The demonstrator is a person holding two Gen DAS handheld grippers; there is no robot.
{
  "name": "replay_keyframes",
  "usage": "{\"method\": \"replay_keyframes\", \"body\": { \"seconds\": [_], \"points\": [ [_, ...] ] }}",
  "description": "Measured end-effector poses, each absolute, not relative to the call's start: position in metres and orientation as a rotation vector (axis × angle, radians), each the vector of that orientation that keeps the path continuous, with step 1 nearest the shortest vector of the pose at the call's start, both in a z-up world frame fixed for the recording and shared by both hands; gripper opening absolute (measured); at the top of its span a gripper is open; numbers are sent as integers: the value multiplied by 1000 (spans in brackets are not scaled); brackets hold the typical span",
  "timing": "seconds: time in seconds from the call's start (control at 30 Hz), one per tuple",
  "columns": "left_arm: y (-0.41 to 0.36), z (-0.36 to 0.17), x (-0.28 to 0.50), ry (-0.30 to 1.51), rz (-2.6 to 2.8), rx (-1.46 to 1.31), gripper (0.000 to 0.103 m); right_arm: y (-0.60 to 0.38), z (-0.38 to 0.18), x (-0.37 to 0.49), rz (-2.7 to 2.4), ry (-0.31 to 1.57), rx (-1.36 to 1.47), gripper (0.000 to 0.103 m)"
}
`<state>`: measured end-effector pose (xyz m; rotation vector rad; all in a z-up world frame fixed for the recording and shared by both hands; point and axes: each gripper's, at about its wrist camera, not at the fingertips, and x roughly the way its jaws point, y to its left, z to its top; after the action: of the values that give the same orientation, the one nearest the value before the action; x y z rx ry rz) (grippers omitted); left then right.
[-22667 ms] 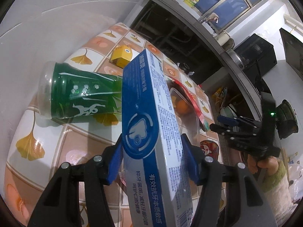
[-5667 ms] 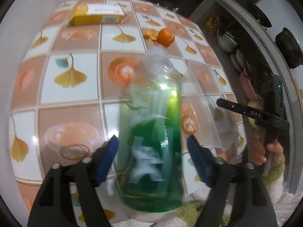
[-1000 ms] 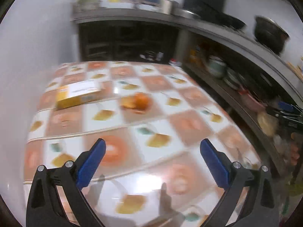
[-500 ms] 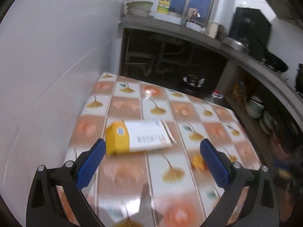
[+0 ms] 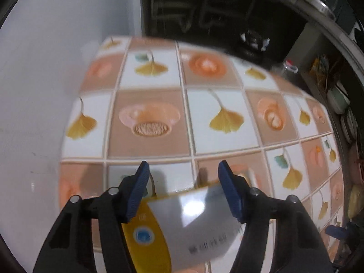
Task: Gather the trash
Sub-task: 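Grasp the white-and-yellow medicine box with the left tool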
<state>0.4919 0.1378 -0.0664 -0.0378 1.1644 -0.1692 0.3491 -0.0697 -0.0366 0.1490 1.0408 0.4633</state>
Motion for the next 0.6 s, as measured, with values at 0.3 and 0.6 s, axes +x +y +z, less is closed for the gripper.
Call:
{"method": "replay_keyframes", "body": {
  "seconds": [0.3,0.6],
  "points": [
    [140,-71,447,1177,-192,-32,56,-65,-52,355,491,1080,118,13],
    [133,-71,358,1120,-223,-63,56,-69,-49,317,518,1090,77,3]
  ]
}}
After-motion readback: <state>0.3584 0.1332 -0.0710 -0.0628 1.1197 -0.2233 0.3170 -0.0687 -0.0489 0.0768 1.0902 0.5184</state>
